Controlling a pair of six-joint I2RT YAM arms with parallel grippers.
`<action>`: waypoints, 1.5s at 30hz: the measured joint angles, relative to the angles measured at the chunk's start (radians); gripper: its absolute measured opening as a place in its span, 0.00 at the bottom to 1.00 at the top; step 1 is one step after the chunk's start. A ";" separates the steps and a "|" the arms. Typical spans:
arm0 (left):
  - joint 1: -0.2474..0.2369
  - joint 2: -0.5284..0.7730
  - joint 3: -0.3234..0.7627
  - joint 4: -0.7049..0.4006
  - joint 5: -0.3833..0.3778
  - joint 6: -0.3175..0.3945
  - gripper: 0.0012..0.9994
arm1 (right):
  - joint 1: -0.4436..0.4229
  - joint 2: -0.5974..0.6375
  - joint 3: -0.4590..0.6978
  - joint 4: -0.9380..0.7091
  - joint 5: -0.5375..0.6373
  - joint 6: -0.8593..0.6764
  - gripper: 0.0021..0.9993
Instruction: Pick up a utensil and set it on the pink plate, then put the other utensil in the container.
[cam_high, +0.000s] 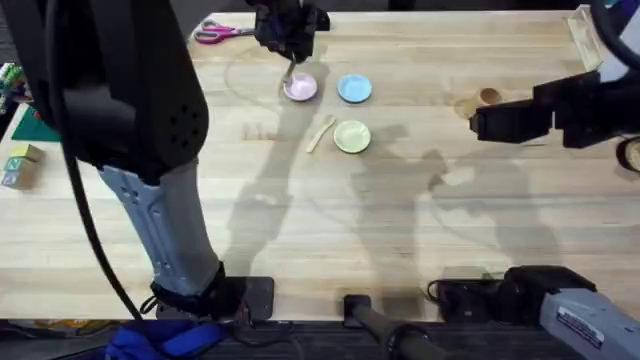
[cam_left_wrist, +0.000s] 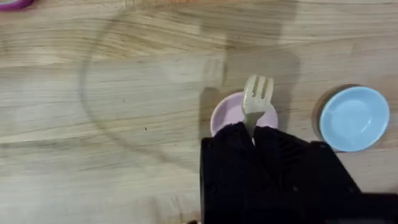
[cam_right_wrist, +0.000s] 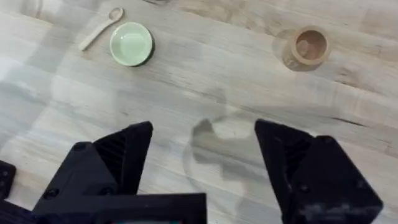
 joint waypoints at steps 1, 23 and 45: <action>0.000 0.000 -0.016 0.014 0.001 0.000 0.04 | 0.000 0.000 0.000 0.000 0.000 0.000 1.00; -0.002 -0.002 -0.221 0.213 0.019 -0.005 0.04 | 0.000 0.000 0.000 0.000 -0.001 0.000 1.00; -0.002 -0.042 -0.218 0.167 0.035 -0.013 1.00 | 0.000 0.000 0.000 0.000 -0.007 0.000 1.00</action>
